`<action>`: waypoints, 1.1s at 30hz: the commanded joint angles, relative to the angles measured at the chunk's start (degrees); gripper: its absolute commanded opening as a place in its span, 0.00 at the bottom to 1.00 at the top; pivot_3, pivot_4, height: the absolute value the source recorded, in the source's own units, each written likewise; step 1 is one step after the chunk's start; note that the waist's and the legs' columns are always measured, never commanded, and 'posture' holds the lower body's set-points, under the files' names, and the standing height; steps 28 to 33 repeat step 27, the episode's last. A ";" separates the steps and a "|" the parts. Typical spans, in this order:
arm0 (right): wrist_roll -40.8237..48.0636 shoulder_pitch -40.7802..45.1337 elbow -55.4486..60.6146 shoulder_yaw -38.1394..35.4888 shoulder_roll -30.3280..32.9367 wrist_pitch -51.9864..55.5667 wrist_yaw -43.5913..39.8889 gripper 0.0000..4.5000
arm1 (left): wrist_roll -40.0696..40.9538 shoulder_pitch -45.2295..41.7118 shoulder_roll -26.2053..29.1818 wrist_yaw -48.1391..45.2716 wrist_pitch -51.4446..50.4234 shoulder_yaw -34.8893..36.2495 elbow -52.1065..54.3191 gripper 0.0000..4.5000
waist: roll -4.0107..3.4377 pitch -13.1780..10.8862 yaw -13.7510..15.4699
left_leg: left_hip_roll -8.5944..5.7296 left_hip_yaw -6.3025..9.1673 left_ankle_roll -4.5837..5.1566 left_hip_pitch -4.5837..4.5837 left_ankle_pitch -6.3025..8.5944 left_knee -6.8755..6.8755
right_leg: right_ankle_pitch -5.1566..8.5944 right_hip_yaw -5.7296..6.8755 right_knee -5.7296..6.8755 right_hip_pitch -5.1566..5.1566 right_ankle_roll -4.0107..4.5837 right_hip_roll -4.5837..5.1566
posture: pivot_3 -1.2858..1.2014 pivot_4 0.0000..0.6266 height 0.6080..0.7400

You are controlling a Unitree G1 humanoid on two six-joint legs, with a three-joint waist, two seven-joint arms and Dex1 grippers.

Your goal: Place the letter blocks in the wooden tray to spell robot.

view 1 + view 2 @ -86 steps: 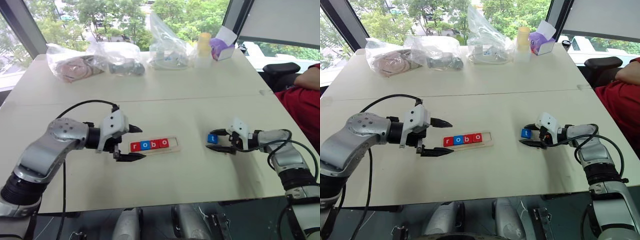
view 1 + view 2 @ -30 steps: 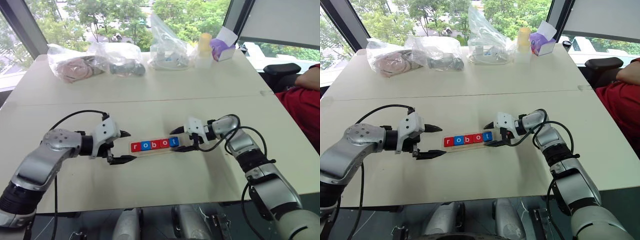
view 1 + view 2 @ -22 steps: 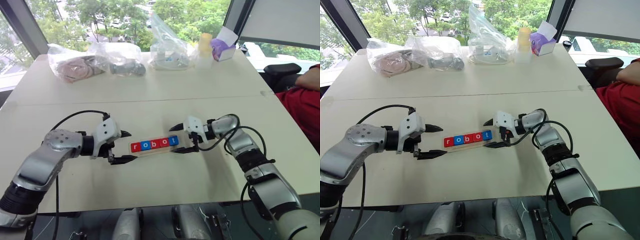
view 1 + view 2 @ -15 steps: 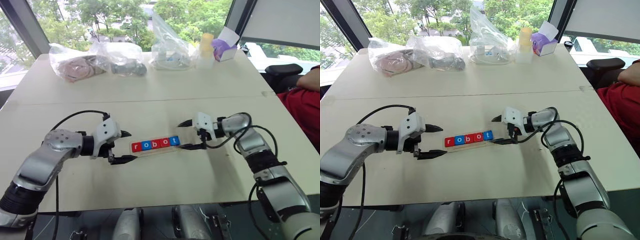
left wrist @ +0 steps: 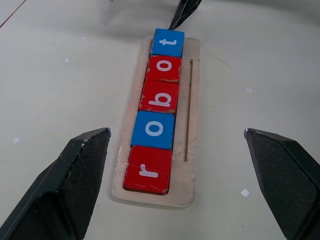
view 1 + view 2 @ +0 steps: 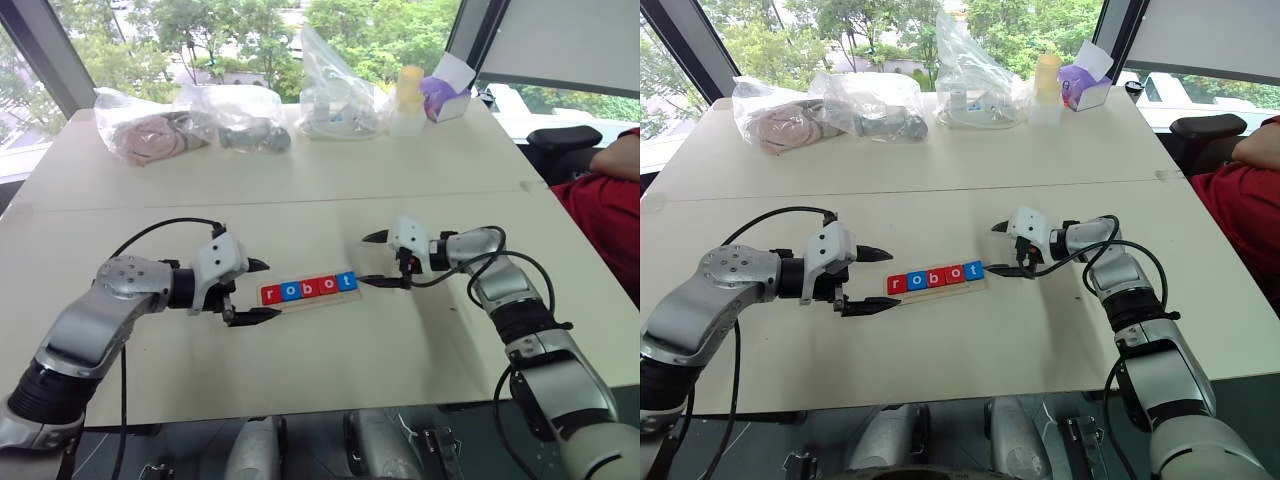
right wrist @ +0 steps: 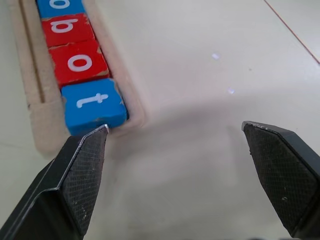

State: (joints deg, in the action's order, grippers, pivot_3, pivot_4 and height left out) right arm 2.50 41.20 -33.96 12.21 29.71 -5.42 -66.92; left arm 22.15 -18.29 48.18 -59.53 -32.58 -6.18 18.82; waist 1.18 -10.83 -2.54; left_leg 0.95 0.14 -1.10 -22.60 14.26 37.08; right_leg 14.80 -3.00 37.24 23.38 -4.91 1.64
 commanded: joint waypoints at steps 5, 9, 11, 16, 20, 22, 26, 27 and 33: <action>0.30 1.44 0.27 -0.46 -1.73 -0.40 -0.36 0.99 | 0.06 0.82 0.36 1.24 -1.30 0.99 3.84 1.00 | 0.00 0.00 0.01 | 0.00 0.01 0.00 0.00 0.00 -0.01 | -0.01 0.00 0.00 0.00 -0.01 0.00 | 0.52 0.24 1.00; -0.19 1.85 -0.64 -0.57 -1.61 -1.18 0.27 0.99 | -0.16 1.01 0.45 1.73 -1.32 1.50 3.73 1.00 | 0.00 0.00 0.02 | 0.00 0.01 0.00 0.00 0.00 0.00 | 0.00 0.00 0.00 -0.01 0.00 0.03 | 0.52 0.24 1.00; -0.19 2.27 -1.05 -1.31 -1.01 -1.36 1.01 0.99 | 0.31 1.12 0.45 2.20 -1.78 2.80 3.33 1.00 | 0.00 0.00 0.02 | -0.01 0.00 0.00 0.00 0.00 0.00 | 0.01 0.00 0.00 -0.01 0.01 0.02 | 0.52 0.24 1.00; 3.26 -2.10 7.27 -5.31 2.85 3.38 1.98 0.99 | 2.10 8.41 4.93 0.93 -2.94 9.42 4.02 1.00 | -0.04 -0.03 -0.08 | 0.01 -0.01 0.00 -0.01 0.00 -0.07 | 0.02 -0.01 0.00 0.06 0.03 0.05 | 0.52 0.24 1.00; 9.38 -14.56 25.98 -10.26 5.76 16.88 4.75 0.99 | 6.25 16.83 4.91 2.91 -6.63 18.72 6.53 1.00 | -0.02 -0.02 0.43 | 0.04 0.12 0.01 -0.04 0.02 -0.17 | 0.06 0.03 -0.03 0.05 0.11 0.14 | 0.52 0.24 1.00; 13.17 -20.77 35.20 -13.87 7.52 24.75 6.77 0.99 | 6.60 21.50 4.51 4.17 -7.45 22.53 7.60 1.00 | -0.04 -0.03 0.62 | 0.04 0.20 0.02 -0.10 0.03 -0.17 | 0.10 0.06 -0.05 0.06 0.15 0.20 | 0.52 0.24 1.00; 19.40 -29.24 48.36 -19.74 10.41 39.28 11.31 0.99 | 10.53 26.15 1.57 7.28 -10.78 28.56 10.60 1.00 | -0.16 -0.10 0.64 | 0.01 0.11 0.01 -0.12 0.03 -0.07 | 0.18 0.05 -0.09 0.07 0.29 0.36 | 0.52 0.24 1.00; 20.83 -30.78 51.17 -20.77 10.50 41.93 12.57 0.99 | 11.44 26.74 1.00 7.75 -11.42 29.45 11.30 1.00 | -0.16 -0.10 0.64 | 0.01 0.11 0.00 -0.12 0.03 -0.01 | 0.18 0.05 -0.09 0.05 0.30 0.36 | 0.52 0.24 1.00; 20.83 -30.78 51.17 -20.77 10.50 41.93 12.57 0.99 | 11.44 26.74 1.00 7.75 -11.42 29.45 11.30 1.00 | -0.16 -0.10 0.64 | 0.01 0.11 0.00 -0.12 0.03 -0.01 | 0.18 0.05 -0.09 0.05 0.30 0.36 | 0.52 0.24 1.00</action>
